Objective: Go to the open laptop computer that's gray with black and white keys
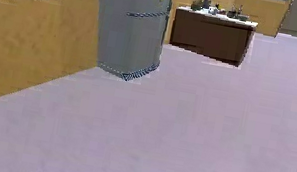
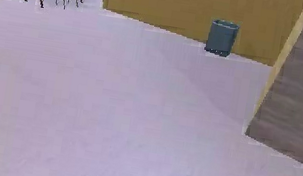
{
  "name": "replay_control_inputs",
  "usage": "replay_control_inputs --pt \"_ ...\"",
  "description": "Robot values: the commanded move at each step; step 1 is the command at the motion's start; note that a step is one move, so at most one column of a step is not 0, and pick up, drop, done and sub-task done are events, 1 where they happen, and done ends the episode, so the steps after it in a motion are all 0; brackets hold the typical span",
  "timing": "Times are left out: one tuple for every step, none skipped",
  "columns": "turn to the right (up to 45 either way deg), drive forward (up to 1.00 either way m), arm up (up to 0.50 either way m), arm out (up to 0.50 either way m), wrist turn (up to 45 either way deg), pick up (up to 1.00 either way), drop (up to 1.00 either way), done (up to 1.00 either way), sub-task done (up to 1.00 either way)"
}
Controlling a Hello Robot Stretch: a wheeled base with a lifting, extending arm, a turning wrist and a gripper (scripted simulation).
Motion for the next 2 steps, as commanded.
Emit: replay_control_inputs --pt "-45.0 0.0 0.0 0.0 0.0 0.0 0.0 0.0 0.0" --pt "-30.0 0.0 0.0 0.0 0.0 0.0 0.0 0.0 0.0"
